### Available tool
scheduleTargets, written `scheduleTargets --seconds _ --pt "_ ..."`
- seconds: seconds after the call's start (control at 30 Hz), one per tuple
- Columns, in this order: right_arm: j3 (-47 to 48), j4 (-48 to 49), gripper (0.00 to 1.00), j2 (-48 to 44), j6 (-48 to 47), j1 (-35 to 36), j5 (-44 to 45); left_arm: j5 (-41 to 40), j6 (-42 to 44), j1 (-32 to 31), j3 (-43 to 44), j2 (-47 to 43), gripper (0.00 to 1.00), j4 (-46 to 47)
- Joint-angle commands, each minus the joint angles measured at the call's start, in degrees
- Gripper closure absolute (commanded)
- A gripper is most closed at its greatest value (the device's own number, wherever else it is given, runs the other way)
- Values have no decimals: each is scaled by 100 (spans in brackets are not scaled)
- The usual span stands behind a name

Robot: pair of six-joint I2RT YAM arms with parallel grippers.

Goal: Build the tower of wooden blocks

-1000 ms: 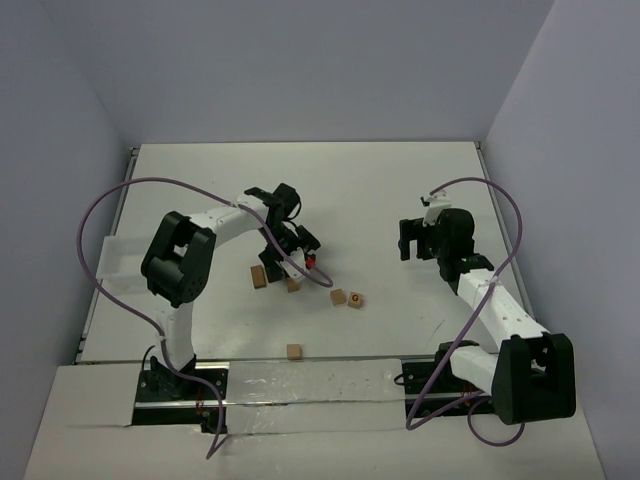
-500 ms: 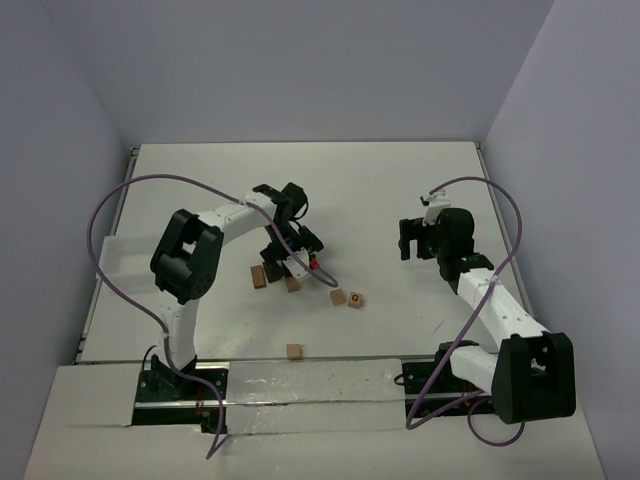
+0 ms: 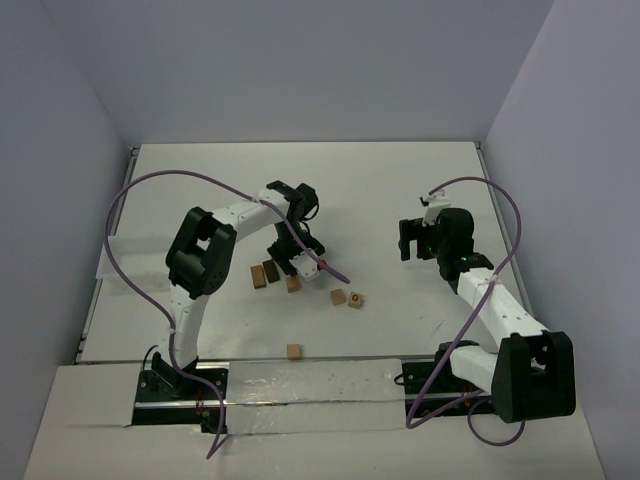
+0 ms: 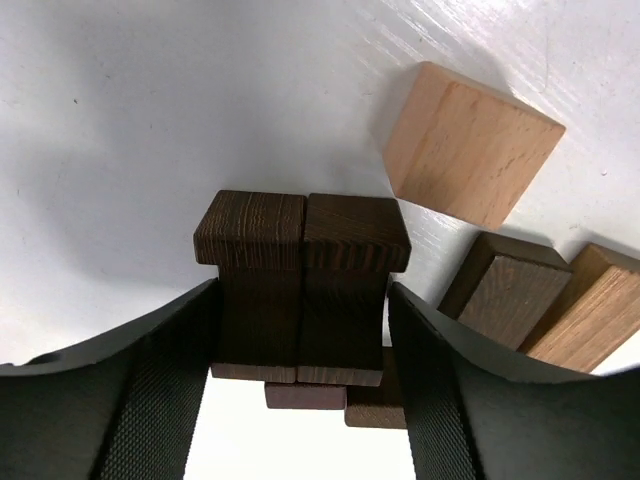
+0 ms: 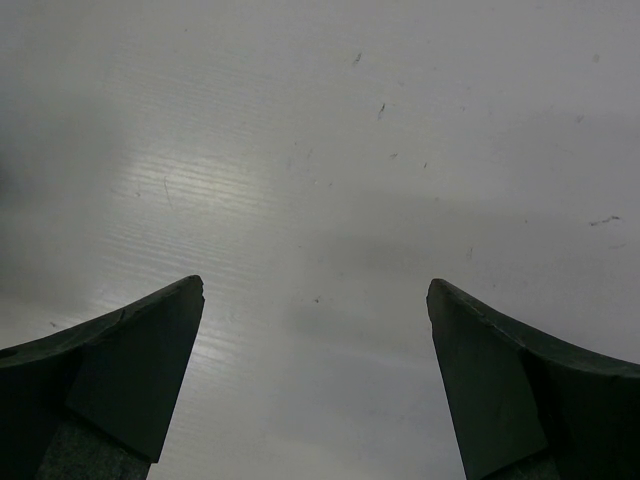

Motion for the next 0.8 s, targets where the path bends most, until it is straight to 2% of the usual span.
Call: scheduleTargets --seconds 0.0,0.17,0.33,0.5,0.77 --pt "309 36 0 13 -55 -45 27 238 -94 -90 1 259 37 -44" --pt "310 35 0 -8 -36 -45 17 405 -252 -90 -67 194 47 5" --pt "302 58 0 -57 -1 -45 -18 847 -645 -83 -43 84 65 69" --pt "312 104 0 -96 63 -40 -78 1734 -1210 25 154 -104 75 -88" --pt "481 97 0 -258 68 -36 -127 3923 -2237 473 1142 -159 86 -1043"
